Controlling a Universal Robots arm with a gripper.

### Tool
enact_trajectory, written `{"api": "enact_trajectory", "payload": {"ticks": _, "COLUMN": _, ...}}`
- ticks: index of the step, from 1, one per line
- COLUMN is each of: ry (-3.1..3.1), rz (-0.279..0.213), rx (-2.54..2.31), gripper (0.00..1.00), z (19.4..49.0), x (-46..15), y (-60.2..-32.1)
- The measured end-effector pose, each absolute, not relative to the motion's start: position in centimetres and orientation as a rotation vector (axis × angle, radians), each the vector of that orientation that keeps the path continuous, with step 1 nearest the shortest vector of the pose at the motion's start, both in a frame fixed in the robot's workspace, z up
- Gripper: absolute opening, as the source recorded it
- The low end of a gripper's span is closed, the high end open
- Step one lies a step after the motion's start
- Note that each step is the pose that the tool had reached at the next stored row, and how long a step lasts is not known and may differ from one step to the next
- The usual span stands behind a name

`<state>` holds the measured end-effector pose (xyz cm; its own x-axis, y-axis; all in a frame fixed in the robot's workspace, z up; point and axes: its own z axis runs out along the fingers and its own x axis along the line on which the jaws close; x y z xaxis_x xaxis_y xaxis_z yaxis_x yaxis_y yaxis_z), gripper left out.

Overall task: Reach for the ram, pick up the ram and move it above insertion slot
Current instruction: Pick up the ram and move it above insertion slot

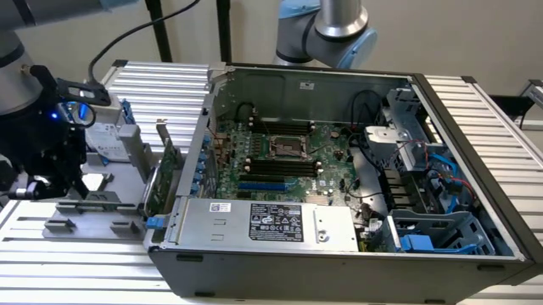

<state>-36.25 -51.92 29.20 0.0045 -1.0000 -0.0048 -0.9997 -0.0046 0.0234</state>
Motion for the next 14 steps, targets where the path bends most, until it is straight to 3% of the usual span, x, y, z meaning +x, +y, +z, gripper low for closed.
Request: {"api": "enact_trajectory", "payload": {"ticks": 14, "ry": -2.198, "rz": -0.031, "rx": 2.226, "gripper": 0.14, "z": 35.5, "x": -33.3, "y": -51.9}}
